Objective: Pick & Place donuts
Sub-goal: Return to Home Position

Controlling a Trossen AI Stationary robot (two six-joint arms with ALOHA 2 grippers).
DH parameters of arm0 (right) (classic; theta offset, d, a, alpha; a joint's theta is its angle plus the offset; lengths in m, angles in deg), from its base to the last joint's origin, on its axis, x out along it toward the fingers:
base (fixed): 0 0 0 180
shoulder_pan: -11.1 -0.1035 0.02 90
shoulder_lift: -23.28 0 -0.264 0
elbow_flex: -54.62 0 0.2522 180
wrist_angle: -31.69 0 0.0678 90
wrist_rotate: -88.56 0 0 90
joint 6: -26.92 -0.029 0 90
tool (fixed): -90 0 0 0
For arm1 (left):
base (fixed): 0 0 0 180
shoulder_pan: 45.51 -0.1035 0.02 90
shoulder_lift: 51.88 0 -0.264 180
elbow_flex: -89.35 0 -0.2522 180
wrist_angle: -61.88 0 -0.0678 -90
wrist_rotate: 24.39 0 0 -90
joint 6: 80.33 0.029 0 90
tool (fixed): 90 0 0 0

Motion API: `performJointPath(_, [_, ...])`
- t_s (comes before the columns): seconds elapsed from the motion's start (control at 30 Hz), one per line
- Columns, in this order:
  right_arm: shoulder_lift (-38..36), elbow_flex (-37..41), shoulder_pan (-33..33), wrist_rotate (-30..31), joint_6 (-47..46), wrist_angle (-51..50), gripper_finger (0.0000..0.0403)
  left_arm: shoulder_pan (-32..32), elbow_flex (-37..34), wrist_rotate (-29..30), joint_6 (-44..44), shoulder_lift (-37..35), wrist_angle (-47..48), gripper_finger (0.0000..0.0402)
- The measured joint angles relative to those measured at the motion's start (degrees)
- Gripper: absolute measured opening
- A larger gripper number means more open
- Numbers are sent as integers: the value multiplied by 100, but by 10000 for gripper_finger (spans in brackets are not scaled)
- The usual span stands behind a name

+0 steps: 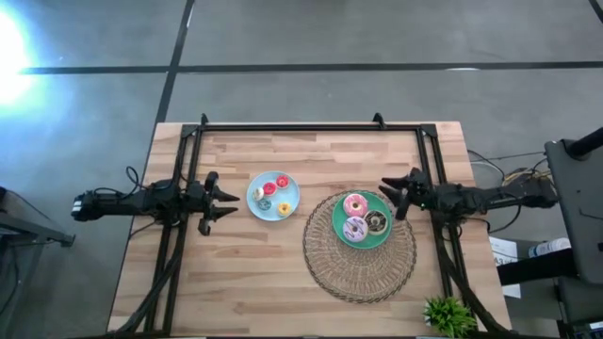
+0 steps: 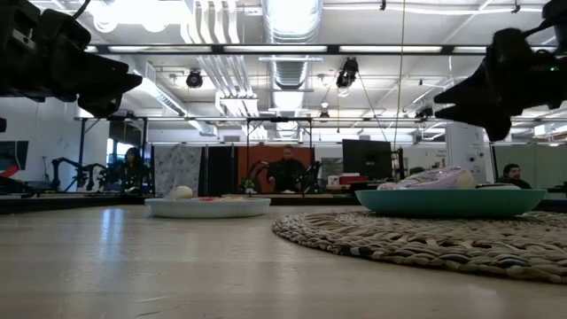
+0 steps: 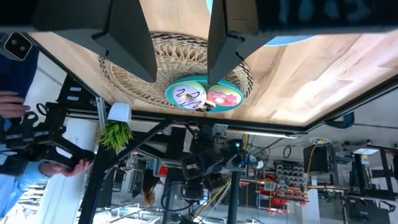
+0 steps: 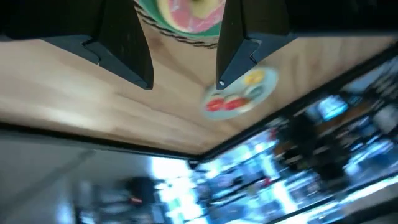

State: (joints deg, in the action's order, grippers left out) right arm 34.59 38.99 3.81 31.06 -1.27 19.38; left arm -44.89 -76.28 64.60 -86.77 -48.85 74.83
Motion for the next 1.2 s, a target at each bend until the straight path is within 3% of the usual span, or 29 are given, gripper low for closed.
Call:
performJointPath(0.13, [-331, 0, 121, -742, 1210, 38, 166, -1, 1, 0, 0, 0, 0, 117])
performJointPath(0.37, [-951, 76, 177, -992, 2667, 53, 166, -1, 2, 2, -1, 0, 0, 117])
performJointPath(0.5, [-1134, 98, 186, -1708, 3390, 92, 166, -1, 2, 2, 0, 0, 0, 117])
performJointPath(0.77, [-1129, 129, 231, -3270, 3130, -118, 166, -1, 2, 2, 0, 2, 0, 117])
performJointPath(1.2, [-710, 131, 231, -3254, 2831, -111, 166, 0, 2, 2, 0, 2, 0, 117])
